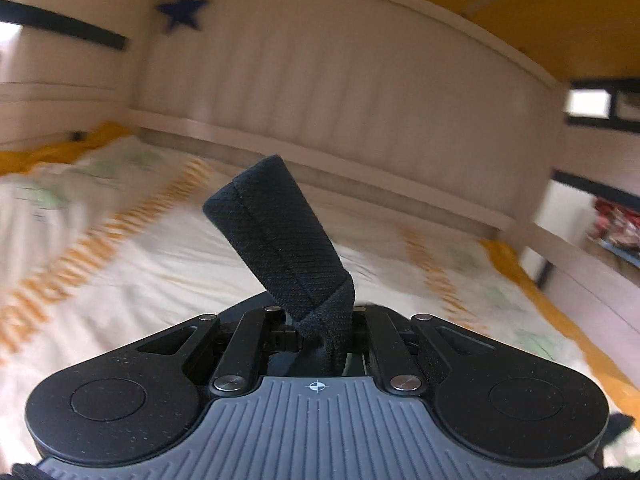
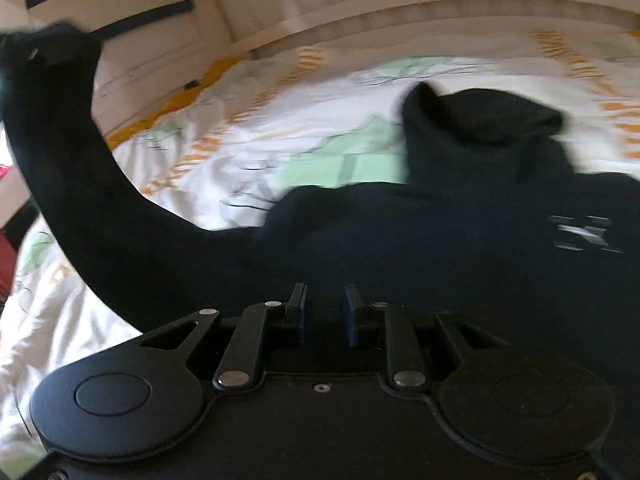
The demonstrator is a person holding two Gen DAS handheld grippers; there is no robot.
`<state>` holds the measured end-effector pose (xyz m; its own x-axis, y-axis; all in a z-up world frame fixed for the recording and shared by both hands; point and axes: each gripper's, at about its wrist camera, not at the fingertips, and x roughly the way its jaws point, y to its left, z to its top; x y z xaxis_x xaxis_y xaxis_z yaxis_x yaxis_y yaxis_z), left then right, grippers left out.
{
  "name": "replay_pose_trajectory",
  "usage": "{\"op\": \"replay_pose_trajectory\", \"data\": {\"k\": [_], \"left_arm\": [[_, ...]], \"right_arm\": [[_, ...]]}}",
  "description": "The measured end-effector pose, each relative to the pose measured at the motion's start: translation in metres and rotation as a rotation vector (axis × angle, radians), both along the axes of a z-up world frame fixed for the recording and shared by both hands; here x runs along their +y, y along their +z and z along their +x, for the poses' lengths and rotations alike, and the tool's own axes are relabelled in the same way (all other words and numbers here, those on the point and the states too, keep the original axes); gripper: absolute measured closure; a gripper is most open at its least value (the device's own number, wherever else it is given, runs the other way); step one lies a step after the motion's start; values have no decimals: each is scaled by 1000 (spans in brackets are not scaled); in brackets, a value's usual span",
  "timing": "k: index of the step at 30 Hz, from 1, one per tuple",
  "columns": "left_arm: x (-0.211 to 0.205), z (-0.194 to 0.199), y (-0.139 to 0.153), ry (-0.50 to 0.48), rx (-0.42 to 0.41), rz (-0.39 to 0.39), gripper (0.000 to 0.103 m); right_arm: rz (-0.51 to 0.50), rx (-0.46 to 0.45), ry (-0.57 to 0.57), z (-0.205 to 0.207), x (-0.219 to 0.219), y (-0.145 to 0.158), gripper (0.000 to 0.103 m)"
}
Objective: Fold large clothes
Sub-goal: 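Lift the sleeve with the left gripper and lay it across the hoodie front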
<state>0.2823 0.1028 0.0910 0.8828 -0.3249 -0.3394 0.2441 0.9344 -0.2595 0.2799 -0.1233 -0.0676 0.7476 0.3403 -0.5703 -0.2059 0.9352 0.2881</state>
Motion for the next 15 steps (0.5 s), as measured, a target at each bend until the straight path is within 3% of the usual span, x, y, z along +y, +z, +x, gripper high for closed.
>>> {"op": "replay_pose_trajectory", "data": {"k": [6, 13, 15], "left_arm": [[-92, 19, -52, -130, 86, 42, 93], [-174, 37, -136, -188, 224, 137, 90], [-184, 38, -155, -208, 266, 180, 72]], "right_arm": [[-61, 42, -135, -40, -69, -3, 70], [-64, 81, -241, -66, -116, -14, 70], [-61, 92, -254, -68, -123, -18, 70]]}}
